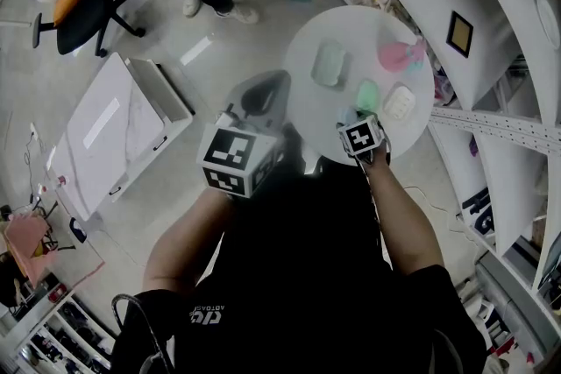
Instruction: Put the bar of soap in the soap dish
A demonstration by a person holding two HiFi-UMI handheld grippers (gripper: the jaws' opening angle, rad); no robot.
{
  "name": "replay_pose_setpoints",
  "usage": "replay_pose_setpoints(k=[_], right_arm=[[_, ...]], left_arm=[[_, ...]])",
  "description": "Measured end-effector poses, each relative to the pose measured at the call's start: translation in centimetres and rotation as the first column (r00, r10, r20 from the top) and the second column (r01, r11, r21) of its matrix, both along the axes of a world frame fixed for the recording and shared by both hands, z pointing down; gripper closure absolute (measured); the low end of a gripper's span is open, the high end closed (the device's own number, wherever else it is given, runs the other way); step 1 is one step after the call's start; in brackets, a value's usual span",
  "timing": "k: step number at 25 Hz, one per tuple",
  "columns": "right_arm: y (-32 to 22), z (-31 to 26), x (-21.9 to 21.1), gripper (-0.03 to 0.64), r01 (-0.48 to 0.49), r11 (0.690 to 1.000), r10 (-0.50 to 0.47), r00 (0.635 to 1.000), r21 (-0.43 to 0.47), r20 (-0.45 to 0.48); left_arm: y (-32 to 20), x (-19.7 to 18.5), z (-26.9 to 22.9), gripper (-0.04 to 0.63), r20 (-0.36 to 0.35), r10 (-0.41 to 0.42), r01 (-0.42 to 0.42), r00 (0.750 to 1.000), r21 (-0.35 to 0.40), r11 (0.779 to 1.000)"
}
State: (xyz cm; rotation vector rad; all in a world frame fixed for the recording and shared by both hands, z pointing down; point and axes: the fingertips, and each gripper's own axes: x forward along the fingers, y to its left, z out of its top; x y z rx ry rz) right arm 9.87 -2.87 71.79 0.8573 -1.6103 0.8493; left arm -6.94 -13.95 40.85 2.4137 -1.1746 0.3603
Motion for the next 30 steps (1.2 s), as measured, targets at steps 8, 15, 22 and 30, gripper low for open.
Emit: replay_pose_setpoints(k=[8,15,22,30], right_arm=[[-0.8,-0.1,0.6,0.328,0.026,0.997,-0.034,0.992,-0.067,-0.124],[-1.8,-2.6,-0.2,0.330,-0.112,0.994,0.110,0.987,0.008,0.119],[-6.2,-5.6,-1.5,0.330,-0.164,0.984,0.148,0.967,0.063,0.208],[-12.4,-6.3,-3.0,0.330,-0.218,0.973,0.191,0.945,0.074,0.267]], left_arm=[[0.0,-0.2,0.2,0.595,-0.025,-0.006,0.006,1.000,-0.003,1.000],[0.0,-0.4,0.0,0.595,-0.051,-0.013,0.014,0.999,0.001,1.000],[-0.6,-1.0,-0.4,0.595,-0.065,-0.029,0.030,0.997,0.011,0.999],[-1.5,-2.1,-0.3,0.595,-0.058,-0.062,0.062,0.996,0.004,0.998]])
